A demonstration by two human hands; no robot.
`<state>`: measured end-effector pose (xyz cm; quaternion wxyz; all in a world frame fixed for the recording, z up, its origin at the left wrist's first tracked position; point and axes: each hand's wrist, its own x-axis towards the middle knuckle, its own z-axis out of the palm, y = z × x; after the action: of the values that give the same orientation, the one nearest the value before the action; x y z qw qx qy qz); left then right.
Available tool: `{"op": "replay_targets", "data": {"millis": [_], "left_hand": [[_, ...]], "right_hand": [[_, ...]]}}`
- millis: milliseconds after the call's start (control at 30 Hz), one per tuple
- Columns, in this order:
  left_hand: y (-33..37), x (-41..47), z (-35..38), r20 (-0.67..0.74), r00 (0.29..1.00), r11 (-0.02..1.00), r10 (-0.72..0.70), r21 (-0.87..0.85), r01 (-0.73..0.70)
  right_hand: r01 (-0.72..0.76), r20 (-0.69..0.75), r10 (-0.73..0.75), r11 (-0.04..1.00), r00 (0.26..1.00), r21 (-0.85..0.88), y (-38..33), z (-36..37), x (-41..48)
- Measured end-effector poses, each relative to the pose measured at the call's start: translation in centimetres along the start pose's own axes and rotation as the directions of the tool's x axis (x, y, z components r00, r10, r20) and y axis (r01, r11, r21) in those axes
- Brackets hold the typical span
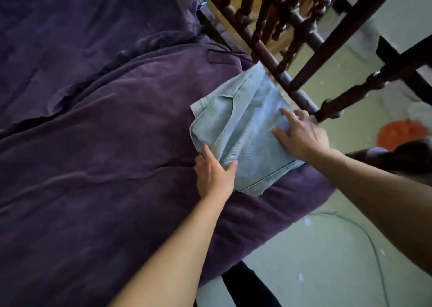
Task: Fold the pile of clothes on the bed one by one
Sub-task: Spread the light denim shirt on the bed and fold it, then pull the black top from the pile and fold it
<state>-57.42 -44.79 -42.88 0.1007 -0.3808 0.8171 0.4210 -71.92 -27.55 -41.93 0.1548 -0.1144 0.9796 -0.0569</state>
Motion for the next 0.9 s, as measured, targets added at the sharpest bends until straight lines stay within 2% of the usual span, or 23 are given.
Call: {"op": "replay_targets", "data": {"millis": [33,67,100,133,167,233,467,600,733,900], "left_hand": [[-0.6,-0.4,0.4,-0.102,0.987,0.98,0.123,0.169,-0.104],[-1.3,-0.5,0.9,-0.143,0.952,0.928,0.271,0.303,-0.218],[-1.9,-0.3,1.4,-0.135,0.904,0.856,0.405,0.403,-0.323],[-2.4,0.1,1.9,-0.065,0.873,0.782,0.483,0.481,-0.397],[-2.9,0.6,2.4,0.027,0.867,0.727,0.497,0.532,-0.434],[-3.7,1.9,3.2,0.171,0.895,0.694,0.412,0.578,-0.43],[-3.2,3.2,2.7,0.331,0.9,0.729,0.284,0.535,-0.427],[-4.2,-0.5,-1.7,0.301,0.93,0.768,0.213,0.536,-0.35],[-8.4,-5.4,-9.0,0.182,0.978,0.864,0.103,0.471,-0.178],[-16.9,-13.6,-18.1,0.013,0.997,0.91,-0.082,0.409,0.07]], "right_hand": [[0.07,-0.07,-0.072,0.997,0.995,-0.03,0.1,0.9,-0.5],[0.139,-0.108,-0.145,0.988,0.984,-0.062,0.0,1.8,-1.1],[0.189,-0.109,-0.199,0.977,0.974,-0.095,0.0,2.7,-1.7],[0.213,-0.078,-0.224,0.969,0.972,-0.126,0.0,3.7,-2.2],[0.213,-0.037,-0.22,0.967,0.975,-0.143,0.1,4.6,-2.5],[0.18,0.031,-0.177,0.972,0.984,-0.149,0.5,6.0,-2.3],[0.172,0.185,-0.131,0.958,0.974,-0.229,0.8,6.6,-1.0],[0.16,0.169,-0.113,0.942,0.979,-0.296,-2.4,3.6,-2.5],[0.317,0.161,-0.288,0.928,0.944,-0.196,-8.4,1.3,-7.0],[0.456,0.299,-0.419,0.888,0.857,-0.062,-17.8,2.0,-16.1]]}}
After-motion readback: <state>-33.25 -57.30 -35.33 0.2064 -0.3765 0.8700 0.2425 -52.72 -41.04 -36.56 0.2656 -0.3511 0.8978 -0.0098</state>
